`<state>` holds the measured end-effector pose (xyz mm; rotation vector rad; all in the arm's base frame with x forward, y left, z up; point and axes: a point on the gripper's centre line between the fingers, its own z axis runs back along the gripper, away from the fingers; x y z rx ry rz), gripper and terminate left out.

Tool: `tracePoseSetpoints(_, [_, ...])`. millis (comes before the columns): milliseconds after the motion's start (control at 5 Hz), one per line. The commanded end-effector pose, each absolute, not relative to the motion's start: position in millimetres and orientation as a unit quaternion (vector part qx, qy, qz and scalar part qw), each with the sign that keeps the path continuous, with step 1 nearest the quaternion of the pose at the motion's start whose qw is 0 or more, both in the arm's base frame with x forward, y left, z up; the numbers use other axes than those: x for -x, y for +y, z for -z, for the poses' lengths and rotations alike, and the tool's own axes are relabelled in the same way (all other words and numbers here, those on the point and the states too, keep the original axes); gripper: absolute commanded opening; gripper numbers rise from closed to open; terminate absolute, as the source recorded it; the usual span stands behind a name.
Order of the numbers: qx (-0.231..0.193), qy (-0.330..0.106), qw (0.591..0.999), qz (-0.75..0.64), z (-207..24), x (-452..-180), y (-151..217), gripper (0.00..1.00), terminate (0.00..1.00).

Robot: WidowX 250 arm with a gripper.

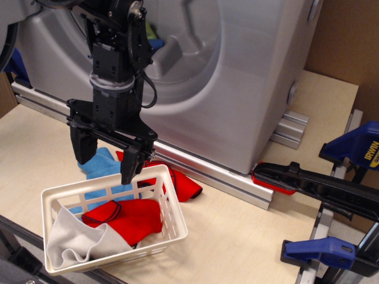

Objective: Take clothes out of laundry machine

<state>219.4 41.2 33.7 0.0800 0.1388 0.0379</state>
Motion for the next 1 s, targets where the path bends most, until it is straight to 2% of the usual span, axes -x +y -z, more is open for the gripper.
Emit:
tracePoseSetpoints(0, [-0.04, 0.069, 0.997, -0.019, -34, -219, 41, 1.0, 0.0])
tracePoseSetpoints(200, [-0.09, 0.058, 0.994, -0.024, -43, -228, 66, 1.0, 0.0])
tracePoseSetpoints(400, [-0.115, 0.015, 0.993, 0.019, -61, -240, 78, 1.0, 0.0])
tracePoseSetpoints(800, [-0.199, -0.067, 0.972, 0.11, -85, -272, 113, 1.0, 0.0])
